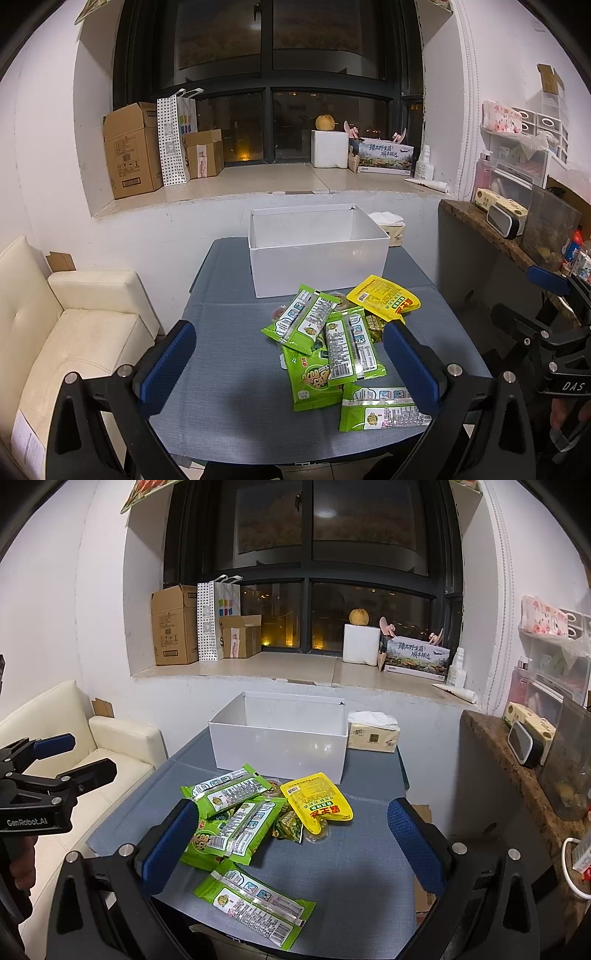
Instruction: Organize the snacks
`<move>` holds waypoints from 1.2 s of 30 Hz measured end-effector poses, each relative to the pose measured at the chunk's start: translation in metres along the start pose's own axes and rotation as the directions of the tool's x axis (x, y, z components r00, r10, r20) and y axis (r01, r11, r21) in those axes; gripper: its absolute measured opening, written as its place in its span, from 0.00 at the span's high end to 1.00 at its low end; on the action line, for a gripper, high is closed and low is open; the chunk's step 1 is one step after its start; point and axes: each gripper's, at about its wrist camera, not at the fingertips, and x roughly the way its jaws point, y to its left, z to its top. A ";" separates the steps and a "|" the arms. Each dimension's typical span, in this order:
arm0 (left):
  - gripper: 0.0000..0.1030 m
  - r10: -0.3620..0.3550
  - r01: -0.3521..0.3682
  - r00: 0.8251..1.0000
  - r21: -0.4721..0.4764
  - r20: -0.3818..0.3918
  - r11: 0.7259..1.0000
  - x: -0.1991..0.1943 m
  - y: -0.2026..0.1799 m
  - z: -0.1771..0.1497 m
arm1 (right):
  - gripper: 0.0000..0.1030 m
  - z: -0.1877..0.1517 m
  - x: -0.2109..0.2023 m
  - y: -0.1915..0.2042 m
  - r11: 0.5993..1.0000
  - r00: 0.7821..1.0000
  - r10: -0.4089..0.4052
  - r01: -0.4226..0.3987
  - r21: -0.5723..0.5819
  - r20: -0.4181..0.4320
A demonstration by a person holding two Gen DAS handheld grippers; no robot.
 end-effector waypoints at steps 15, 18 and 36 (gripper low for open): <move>0.00 0.000 0.000 1.000 -0.004 0.000 1.000 0.001 0.001 0.000 | 0.00 0.000 -0.001 0.001 1.000 1.000 0.003 -0.003 -0.003 -0.001; 0.00 0.002 -0.002 1.000 -0.004 0.000 1.000 0.001 0.001 0.000 | 0.00 0.000 -0.001 0.000 1.000 1.000 0.003 -0.003 -0.002 -0.002; 0.00 0.001 -0.001 1.000 -0.006 0.001 1.000 0.000 0.002 -0.001 | 0.00 -0.001 0.000 0.001 1.000 1.000 0.005 -0.005 -0.003 -0.002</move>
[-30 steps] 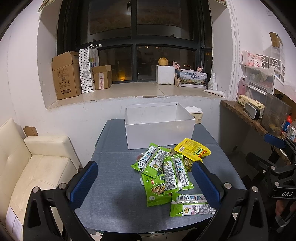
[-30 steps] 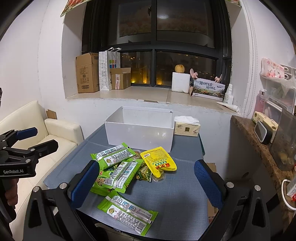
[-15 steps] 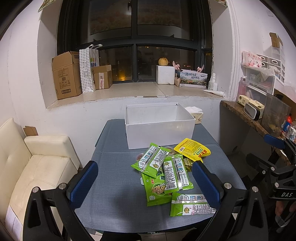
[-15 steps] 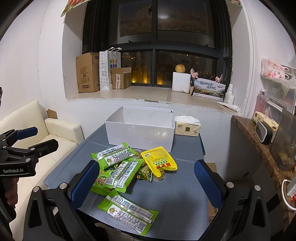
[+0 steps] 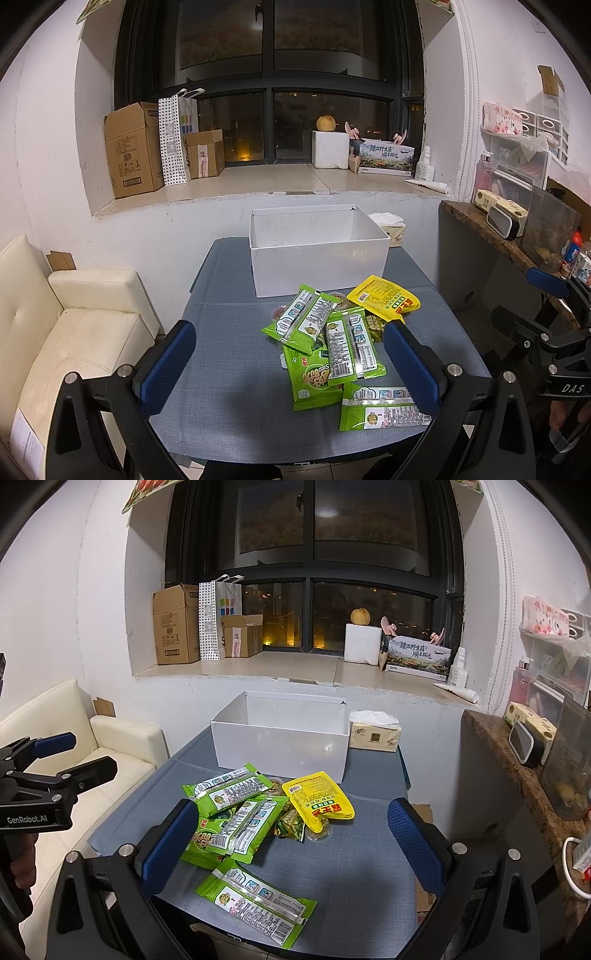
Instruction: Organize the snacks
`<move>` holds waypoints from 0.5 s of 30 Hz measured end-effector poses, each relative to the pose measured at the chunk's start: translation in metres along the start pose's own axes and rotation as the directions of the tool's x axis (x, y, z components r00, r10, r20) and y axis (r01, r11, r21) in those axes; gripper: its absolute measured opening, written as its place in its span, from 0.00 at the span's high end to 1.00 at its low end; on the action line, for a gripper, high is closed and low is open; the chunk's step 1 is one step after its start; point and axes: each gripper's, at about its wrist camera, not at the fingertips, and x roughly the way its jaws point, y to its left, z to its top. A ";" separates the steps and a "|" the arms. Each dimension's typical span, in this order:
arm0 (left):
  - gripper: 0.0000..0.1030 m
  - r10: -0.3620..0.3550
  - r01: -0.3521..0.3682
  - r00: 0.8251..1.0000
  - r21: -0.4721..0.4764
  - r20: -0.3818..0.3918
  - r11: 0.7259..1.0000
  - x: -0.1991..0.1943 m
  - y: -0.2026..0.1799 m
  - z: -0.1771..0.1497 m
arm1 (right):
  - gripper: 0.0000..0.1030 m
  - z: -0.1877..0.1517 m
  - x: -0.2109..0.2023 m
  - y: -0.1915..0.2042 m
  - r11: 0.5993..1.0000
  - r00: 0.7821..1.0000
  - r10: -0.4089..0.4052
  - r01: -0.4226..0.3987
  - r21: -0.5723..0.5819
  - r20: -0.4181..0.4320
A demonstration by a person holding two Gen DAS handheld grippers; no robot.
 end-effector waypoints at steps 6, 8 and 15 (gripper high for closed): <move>0.00 -0.001 0.001 1.000 0.000 -0.001 1.000 0.000 0.000 0.000 | 0.00 0.000 0.000 0.000 1.000 1.000 0.000 0.000 0.001 -0.001; 0.00 -0.002 0.002 1.000 0.000 -0.001 1.000 0.000 0.000 0.000 | 0.00 -0.001 0.000 0.000 1.000 1.000 0.001 -0.001 0.000 -0.001; 0.00 -0.004 0.004 1.000 0.001 -0.004 1.000 0.000 -0.001 0.000 | 0.00 -0.002 0.001 -0.002 1.000 1.000 0.004 -0.003 0.004 -0.009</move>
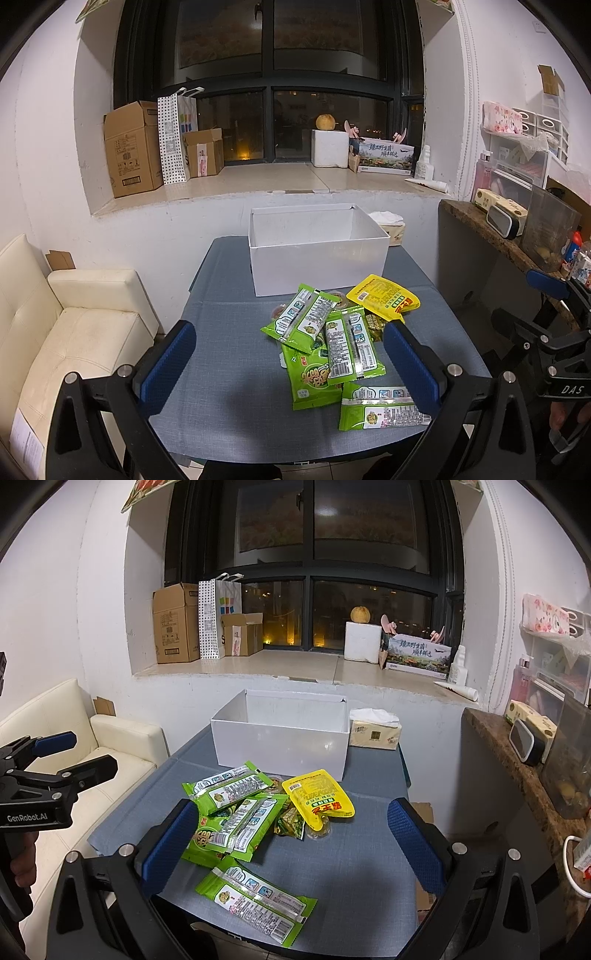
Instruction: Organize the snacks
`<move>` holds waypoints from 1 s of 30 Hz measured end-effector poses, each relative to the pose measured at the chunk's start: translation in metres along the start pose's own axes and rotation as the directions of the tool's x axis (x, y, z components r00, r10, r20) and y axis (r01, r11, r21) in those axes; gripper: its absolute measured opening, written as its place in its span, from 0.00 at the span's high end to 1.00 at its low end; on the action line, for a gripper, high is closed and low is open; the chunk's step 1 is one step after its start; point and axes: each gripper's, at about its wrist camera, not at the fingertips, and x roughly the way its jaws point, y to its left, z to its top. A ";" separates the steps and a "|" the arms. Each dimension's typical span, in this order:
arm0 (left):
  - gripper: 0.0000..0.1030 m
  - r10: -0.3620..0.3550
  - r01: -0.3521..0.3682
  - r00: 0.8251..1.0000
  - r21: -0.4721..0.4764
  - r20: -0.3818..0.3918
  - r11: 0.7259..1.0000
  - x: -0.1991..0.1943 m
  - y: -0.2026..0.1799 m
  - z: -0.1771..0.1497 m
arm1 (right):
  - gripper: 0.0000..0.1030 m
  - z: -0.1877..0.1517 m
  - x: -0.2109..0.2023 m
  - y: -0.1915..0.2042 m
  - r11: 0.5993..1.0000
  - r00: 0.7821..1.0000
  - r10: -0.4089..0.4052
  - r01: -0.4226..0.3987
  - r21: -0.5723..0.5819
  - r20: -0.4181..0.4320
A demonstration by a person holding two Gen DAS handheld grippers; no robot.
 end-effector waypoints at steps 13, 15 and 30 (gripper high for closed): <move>0.00 -0.034 0.034 0.999 -0.001 -0.027 0.999 0.016 0.005 -0.009 | 0.00 -0.008 0.078 -0.028 0.996 0.992 0.072 -0.076 -0.038 -0.105; 0.00 -0.044 0.044 0.998 -0.001 -0.033 0.999 0.020 0.007 -0.011 | 0.00 -0.008 0.107 -0.034 0.995 0.986 0.069 -0.079 -0.061 -0.151; 0.00 -0.052 0.048 0.991 -0.036 -0.124 0.998 0.065 0.029 -0.023 | 0.00 -0.018 0.274 -0.053 0.984 0.923 0.063 -0.120 -0.130 -0.381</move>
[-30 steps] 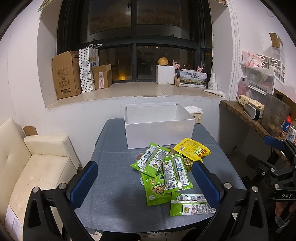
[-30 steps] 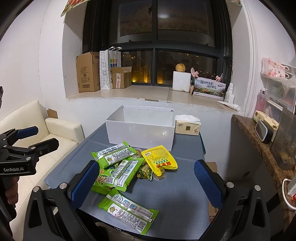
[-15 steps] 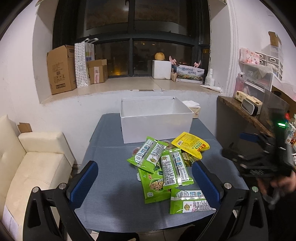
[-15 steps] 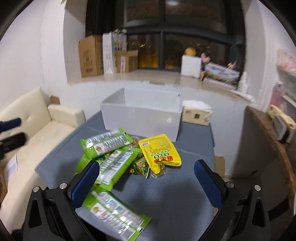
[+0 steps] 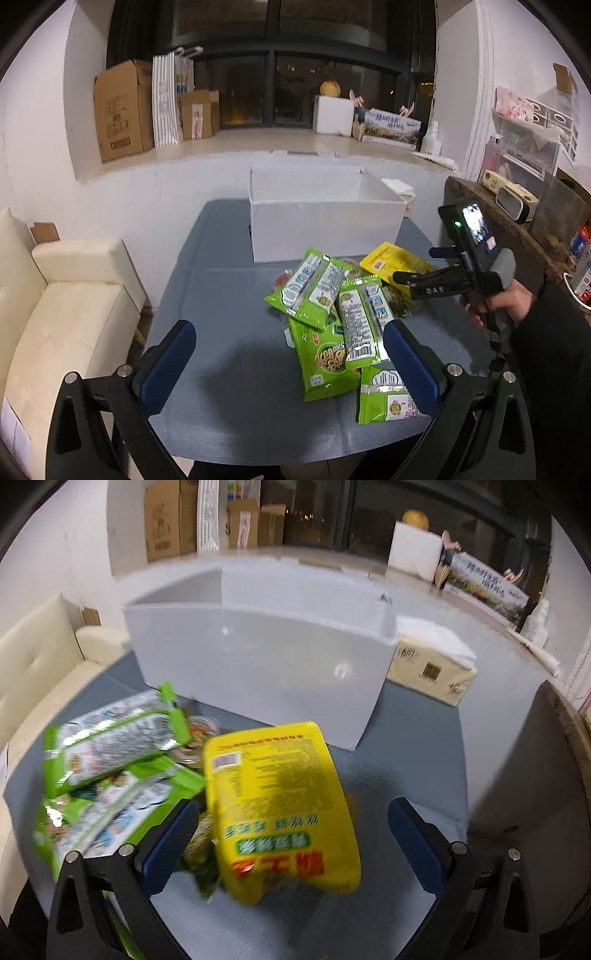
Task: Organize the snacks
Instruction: 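Grasp the yellow snack bag with the right tool while the left tool grasps green strip bags, then carry both bags over the white box and open both tools to drop them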
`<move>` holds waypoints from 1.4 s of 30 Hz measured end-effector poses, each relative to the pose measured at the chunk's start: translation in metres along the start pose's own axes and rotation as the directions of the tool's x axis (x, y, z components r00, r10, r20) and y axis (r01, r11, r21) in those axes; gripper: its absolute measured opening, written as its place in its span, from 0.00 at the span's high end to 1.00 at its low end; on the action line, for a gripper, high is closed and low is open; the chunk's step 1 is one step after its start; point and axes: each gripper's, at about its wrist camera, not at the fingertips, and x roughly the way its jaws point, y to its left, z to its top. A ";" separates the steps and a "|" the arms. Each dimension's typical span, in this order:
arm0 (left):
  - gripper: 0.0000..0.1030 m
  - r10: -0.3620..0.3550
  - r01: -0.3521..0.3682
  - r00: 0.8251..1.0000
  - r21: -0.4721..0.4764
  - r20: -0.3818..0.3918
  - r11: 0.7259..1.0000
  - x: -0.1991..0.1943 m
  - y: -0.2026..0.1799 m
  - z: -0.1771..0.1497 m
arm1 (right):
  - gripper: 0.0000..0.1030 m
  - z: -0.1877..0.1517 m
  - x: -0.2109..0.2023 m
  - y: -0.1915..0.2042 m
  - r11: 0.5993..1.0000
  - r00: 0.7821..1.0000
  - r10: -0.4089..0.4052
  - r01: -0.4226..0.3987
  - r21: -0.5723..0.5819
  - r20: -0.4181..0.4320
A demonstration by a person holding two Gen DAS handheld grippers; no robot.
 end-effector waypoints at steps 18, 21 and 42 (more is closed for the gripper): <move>0.00 -0.057 0.061 0.996 0.065 -0.064 0.996 0.045 -0.006 0.009 | 0.27 -0.019 -0.030 -0.002 0.996 0.996 0.067 -0.071 0.058 0.061; 0.00 -0.088 0.096 0.993 0.105 -0.076 0.990 0.067 -0.010 0.019 | 0.27 -0.024 -0.051 -0.001 0.994 0.994 0.070 -0.076 0.072 0.088; 0.33 -0.139 0.218 0.942 0.244 -0.305 0.945 0.202 -0.017 0.029 | 0.27 -0.061 -0.130 0.019 0.977 0.969 0.145 -0.172 0.126 0.201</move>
